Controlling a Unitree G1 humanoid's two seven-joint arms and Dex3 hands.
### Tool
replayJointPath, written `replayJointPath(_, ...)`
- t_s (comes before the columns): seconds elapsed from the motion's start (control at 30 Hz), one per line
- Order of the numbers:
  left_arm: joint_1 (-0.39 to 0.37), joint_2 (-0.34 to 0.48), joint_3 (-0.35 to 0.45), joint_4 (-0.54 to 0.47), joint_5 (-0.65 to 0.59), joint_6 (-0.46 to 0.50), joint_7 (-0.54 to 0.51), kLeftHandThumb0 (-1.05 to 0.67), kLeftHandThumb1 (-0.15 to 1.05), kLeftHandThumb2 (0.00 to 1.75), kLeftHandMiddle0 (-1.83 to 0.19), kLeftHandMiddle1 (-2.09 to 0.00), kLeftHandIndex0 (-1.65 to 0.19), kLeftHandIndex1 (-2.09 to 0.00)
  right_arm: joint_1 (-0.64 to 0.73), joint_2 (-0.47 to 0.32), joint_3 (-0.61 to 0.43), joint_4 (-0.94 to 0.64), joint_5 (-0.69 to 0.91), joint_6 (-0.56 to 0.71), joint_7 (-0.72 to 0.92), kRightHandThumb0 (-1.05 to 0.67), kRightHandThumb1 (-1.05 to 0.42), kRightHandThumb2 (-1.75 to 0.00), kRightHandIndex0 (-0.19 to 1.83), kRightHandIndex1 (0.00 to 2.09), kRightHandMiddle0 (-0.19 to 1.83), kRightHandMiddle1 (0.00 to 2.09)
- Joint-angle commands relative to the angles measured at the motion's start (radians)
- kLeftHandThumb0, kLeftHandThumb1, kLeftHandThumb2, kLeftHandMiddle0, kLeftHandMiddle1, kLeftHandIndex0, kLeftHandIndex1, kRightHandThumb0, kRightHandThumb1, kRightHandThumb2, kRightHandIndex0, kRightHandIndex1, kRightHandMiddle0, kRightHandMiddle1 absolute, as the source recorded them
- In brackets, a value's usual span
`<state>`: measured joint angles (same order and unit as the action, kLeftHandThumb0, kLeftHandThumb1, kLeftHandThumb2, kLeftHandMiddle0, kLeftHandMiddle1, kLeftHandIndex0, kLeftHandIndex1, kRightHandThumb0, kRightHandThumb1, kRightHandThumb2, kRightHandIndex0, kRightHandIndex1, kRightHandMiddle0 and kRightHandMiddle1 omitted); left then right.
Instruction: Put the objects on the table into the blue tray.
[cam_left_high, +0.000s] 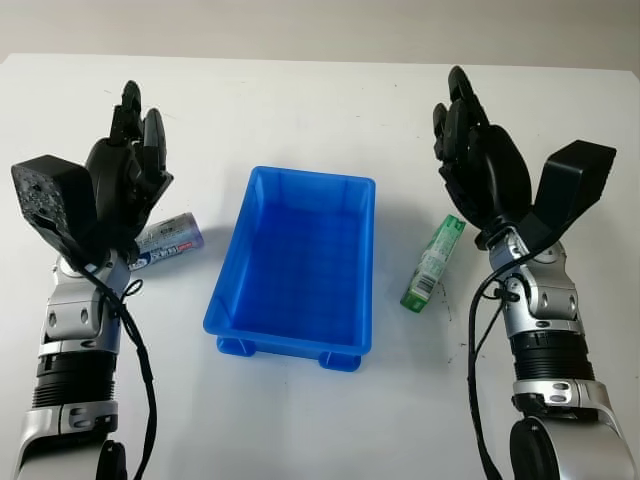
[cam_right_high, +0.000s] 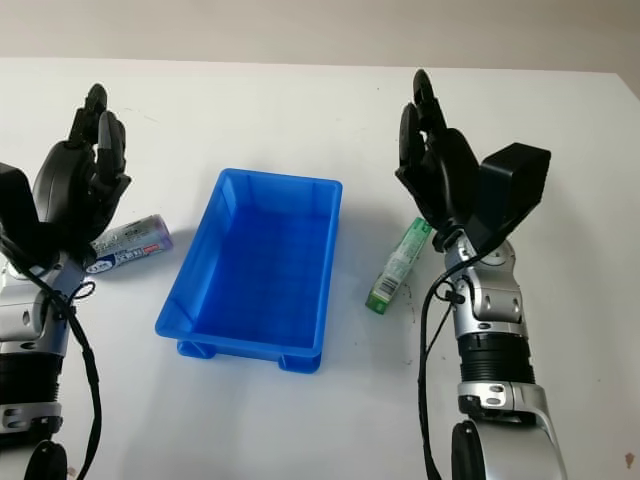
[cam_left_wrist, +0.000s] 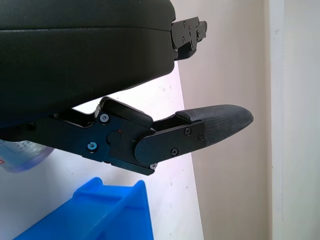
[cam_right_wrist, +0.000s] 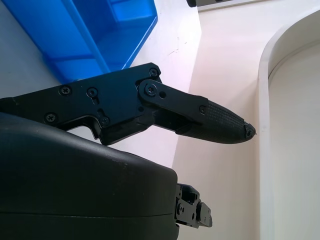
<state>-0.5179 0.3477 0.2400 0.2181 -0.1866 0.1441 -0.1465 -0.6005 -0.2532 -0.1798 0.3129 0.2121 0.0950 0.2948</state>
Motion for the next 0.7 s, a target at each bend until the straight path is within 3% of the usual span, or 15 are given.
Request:
replayJointPath(0.0, 0.008, -0.001, 0.0, -0.036, 0.002, 0.006, 0.003, -0.84, 1.05, 0.68, 0.16, -0.06, 0.17, -0.05, 0.016, -0.007, -0.001, -0.036, 0.006, 0.009, 0.0, -0.77, -1.05, -0.74, -0.19, 0.0, -0.19, 0.0)
replayJointPath(0.43, -0.009, -0.008, -0.006, -0.017, 0.01, 0.028, 0.006, -0.83, 1.05, 0.69, 0.15, -0.06, 0.16, -0.06, -0.004, -0.027, -0.006, 0.005, 0.003, 0.007, 0.022, -0.79, -1.05, -0.71, -0.19, 0.0, -0.19, 0.0)
replayJointPath(0.67, 0.016, -0.003, 0.006, -0.042, 0.005, 0.024, 0.004, -0.83, 1.05, 0.68, 0.17, -0.05, 0.19, -0.04, -0.047, -0.184, 0.024, -0.034, -0.044, -0.015, 0.167, -0.83, -1.05, -0.51, -0.19, 0.0, -0.19, 0.0)
